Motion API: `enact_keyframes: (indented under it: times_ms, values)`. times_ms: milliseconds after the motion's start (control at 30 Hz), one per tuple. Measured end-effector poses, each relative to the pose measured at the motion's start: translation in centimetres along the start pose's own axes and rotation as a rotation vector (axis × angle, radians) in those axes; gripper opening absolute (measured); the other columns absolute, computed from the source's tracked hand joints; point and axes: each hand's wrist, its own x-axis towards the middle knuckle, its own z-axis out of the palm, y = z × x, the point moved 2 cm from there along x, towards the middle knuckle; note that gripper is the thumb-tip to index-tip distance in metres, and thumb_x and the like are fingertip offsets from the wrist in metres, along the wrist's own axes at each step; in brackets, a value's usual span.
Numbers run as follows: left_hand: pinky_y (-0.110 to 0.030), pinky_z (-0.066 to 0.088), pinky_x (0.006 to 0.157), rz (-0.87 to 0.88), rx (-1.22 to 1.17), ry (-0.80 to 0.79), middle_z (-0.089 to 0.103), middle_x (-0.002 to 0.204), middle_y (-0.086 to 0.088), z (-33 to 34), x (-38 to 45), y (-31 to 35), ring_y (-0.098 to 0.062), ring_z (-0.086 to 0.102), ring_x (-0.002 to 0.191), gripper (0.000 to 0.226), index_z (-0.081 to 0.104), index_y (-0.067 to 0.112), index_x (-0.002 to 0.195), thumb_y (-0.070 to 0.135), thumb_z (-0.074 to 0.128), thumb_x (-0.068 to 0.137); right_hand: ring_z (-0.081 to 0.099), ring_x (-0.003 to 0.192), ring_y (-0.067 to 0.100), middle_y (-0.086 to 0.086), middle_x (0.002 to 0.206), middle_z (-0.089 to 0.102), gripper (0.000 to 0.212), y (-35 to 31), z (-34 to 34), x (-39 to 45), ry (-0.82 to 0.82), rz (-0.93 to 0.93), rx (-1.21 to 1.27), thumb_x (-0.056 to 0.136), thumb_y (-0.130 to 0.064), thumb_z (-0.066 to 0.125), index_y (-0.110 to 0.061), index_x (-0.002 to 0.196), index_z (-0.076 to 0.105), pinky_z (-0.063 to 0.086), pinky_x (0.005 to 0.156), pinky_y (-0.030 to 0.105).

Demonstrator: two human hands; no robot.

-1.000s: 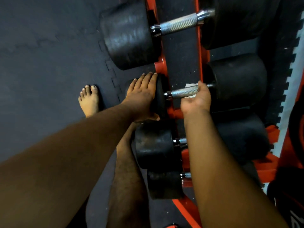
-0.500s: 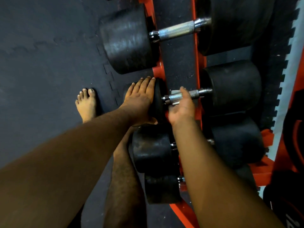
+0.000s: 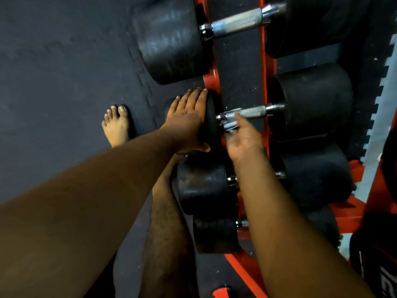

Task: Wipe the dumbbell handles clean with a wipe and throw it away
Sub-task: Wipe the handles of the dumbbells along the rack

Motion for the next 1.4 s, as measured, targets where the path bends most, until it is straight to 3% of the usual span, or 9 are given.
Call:
enact_keyframes:
  times_ms: [133,267,367,767,967,1133,1200,1333,1400]
  values:
    - [-0.049,0.0,0.127,-0.004,-0.001,0.009,-0.002,0.17,-0.012,0.2,0.0,-0.1,-0.03,-0.003,0.157,0.155,-0.008,0.009,0.161,0.056,0.094,0.054,0.068,0.1,0.02,0.012,0.109,0.072,0.013,-3.3,-1.4,0.6,0.041,-0.114,0.23,0.093,-0.013,0.067,-0.008,0.105,0.067,0.053,0.09,0.032]
    - [-0.049,0.0,0.127,-0.005,0.004,0.012,-0.001,0.17,-0.012,0.1,0.1,0.0,-0.03,-0.003,0.157,0.156,-0.008,0.009,0.161,0.057,0.094,0.053,0.068,0.106,0.026,0.014,0.119,0.07,0.037,-1.9,0.3,-0.4,0.031,-0.052,0.127,0.089,-0.012,0.071,-0.008,0.125,0.063,0.056,0.085,0.039]
    - [-0.049,-0.001,0.127,-0.001,0.003,0.008,-0.002,0.17,-0.012,0.1,0.0,0.0,-0.03,-0.003,0.157,0.156,-0.008,0.009,0.161,0.057,0.094,0.053,0.069,0.096,0.026,0.012,0.103,0.071,0.022,-3.7,0.5,-0.1,0.017,-0.062,0.205,0.094,-0.02,0.067,-0.009,0.112,0.065,0.051,0.099,0.045]
    - [-0.048,-0.001,0.127,0.001,-0.001,0.016,-0.003,0.17,-0.011,0.2,0.1,-0.1,-0.029,-0.004,0.157,0.156,-0.009,0.009,0.161,0.057,0.094,0.053,0.069,0.11,0.026,0.015,0.12,0.071,0.041,-3.0,-0.3,1.5,0.069,-0.157,0.311,0.088,-0.013,0.073,-0.002,0.126,0.063,0.053,0.098,0.04]
    - [-0.046,-0.003,0.127,-0.007,0.004,0.01,-0.005,0.17,-0.011,0.1,0.0,0.0,-0.029,-0.006,0.157,0.156,-0.011,0.01,0.161,0.057,0.094,0.055,0.067,0.084,0.02,0.01,0.097,0.071,0.012,1.0,0.5,-1.1,-0.005,-0.032,-0.179,0.094,-0.012,0.068,-0.013,0.106,0.064,0.058,0.068,0.03]
    - [-0.046,-0.003,0.127,-0.004,-0.001,0.007,-0.005,0.17,-0.011,0.1,0.0,0.0,-0.029,-0.006,0.157,0.156,-0.011,0.01,0.161,0.057,0.094,0.055,0.069,0.096,0.026,0.007,0.092,0.073,0.018,1.0,-1.5,-1.8,0.026,-0.134,-0.4,0.098,-0.004,0.059,-0.017,0.088,0.067,0.057,0.086,0.036]
    - [-0.046,-0.003,0.127,-0.004,0.004,0.014,-0.004,0.17,-0.011,0.0,0.0,0.0,-0.029,-0.005,0.157,0.156,-0.01,0.01,0.161,0.057,0.094,0.055,0.069,0.091,0.02,0.0,0.089,0.074,0.018,0.3,-1.5,-3.0,-0.008,-0.3,-0.494,0.097,-0.005,0.058,-0.016,0.093,0.072,0.057,0.083,0.032]
    - [-0.047,-0.003,0.127,-0.005,-0.009,0.005,-0.004,0.17,-0.012,0.0,0.0,0.1,-0.03,-0.006,0.157,0.156,-0.01,0.01,0.161,0.056,0.095,0.055,0.056,0.121,0.008,0.002,0.132,0.064,0.039,-3.3,-1.4,-3.3,0.06,-0.964,-1.056,0.096,-0.003,0.054,-0.013,0.133,0.064,0.04,0.103,0.01]
    - [-0.047,-0.004,0.127,-0.004,-0.01,0.0,-0.005,0.17,-0.012,-0.1,0.0,0.1,-0.03,-0.006,0.157,0.156,-0.011,0.01,0.161,0.056,0.094,0.055,0.037,0.145,0.018,0.007,0.154,0.046,0.054,-3.6,-1.5,-2.1,0.067,-1.147,-1.496,0.095,0.0,0.052,-0.014,0.147,0.05,0.026,0.123,0.034]
